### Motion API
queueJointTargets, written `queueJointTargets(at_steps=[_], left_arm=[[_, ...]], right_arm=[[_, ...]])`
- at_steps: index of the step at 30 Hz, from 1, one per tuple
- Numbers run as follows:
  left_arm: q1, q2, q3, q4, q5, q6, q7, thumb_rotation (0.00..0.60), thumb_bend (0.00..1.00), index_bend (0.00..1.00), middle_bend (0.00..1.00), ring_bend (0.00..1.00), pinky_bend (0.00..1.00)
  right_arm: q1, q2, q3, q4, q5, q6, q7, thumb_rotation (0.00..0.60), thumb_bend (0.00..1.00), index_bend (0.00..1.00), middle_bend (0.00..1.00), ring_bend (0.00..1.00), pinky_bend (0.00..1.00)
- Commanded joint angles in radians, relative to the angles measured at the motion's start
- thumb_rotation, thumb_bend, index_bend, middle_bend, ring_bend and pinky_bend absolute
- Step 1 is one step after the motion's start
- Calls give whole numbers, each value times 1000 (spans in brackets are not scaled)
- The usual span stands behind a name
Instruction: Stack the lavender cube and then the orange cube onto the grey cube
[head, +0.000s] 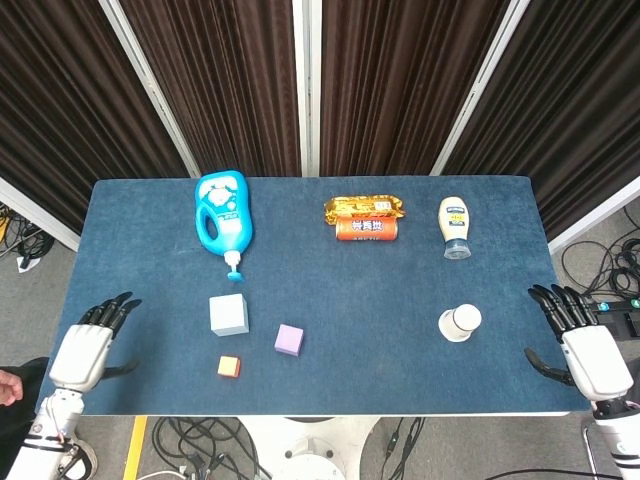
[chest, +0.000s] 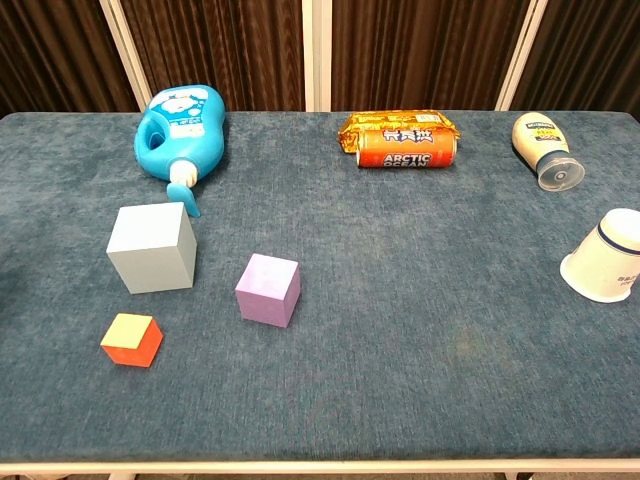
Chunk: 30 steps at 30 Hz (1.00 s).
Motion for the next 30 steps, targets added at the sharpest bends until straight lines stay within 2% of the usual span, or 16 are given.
queueJointTargets(at_steps=[1, 8, 17, 20, 24, 30], left_arm=[[-7, 13, 11, -32, 27, -3, 12, 600, 100, 200, 214, 172, 230], [-56, 51, 1, -147, 67, -48, 91, 600, 100, 200, 214, 171, 238], [-165, 87, -25, -387, 20, -219, 280, 600, 100, 200, 216, 172, 252], [-211, 69, -42, -446, -12, -281, 381, 600, 100, 200, 222, 172, 253], [-277, 12, -78, -488, -105, -352, 508, 600, 100, 200, 223, 172, 254], [-372, -101, -116, -477, -270, -408, 649, 600, 105, 200, 235, 183, 267]], right_arm=[[0, 1, -1, 2, 1, -2, 6, 600, 202, 32, 80, 0, 0], [-2, 1, -2, 5, -1, 3, 9, 600, 201, 32, 80, 0, 0], [-1, 4, 2, 6, 6, 1, 21, 600, 201, 32, 80, 0, 0], [-2, 6, 3, 6, 5, 5, 27, 600, 202, 32, 80, 0, 0], [-2, 9, 3, 7, 4, 5, 35, 600, 201, 32, 80, 0, 0], [-3, 14, 4, 7, 2, 13, 50, 600, 202, 31, 81, 0, 0]])
